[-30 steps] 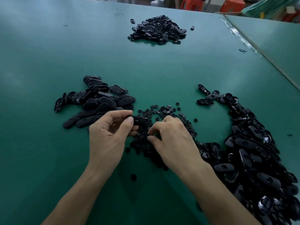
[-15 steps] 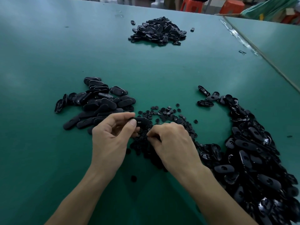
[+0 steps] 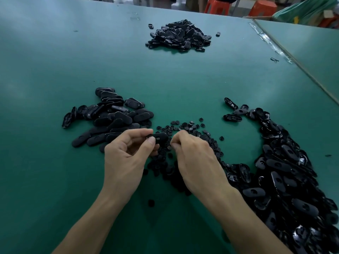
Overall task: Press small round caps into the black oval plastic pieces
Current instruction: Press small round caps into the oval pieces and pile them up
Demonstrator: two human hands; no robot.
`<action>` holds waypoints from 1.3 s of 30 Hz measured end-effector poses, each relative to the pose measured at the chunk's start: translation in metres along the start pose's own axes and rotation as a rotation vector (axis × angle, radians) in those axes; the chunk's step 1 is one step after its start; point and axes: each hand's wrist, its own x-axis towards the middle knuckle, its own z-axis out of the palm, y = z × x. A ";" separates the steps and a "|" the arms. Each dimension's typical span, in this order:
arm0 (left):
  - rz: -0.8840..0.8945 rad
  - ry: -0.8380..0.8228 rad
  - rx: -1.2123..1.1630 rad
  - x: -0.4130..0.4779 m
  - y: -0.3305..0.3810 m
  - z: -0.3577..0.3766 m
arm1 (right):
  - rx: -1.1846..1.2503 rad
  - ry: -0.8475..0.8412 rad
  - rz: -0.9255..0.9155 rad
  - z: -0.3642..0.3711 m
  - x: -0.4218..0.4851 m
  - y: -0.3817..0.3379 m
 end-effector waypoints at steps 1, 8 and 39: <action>0.001 -0.003 0.004 0.000 0.000 0.000 | 0.054 0.021 0.009 -0.001 0.000 0.001; -0.010 -0.029 0.023 -0.002 0.000 -0.001 | 0.405 0.125 0.070 -0.011 -0.003 0.006; 0.061 -0.151 0.115 -0.004 0.003 0.001 | 0.481 0.088 0.099 -0.011 -0.004 -0.007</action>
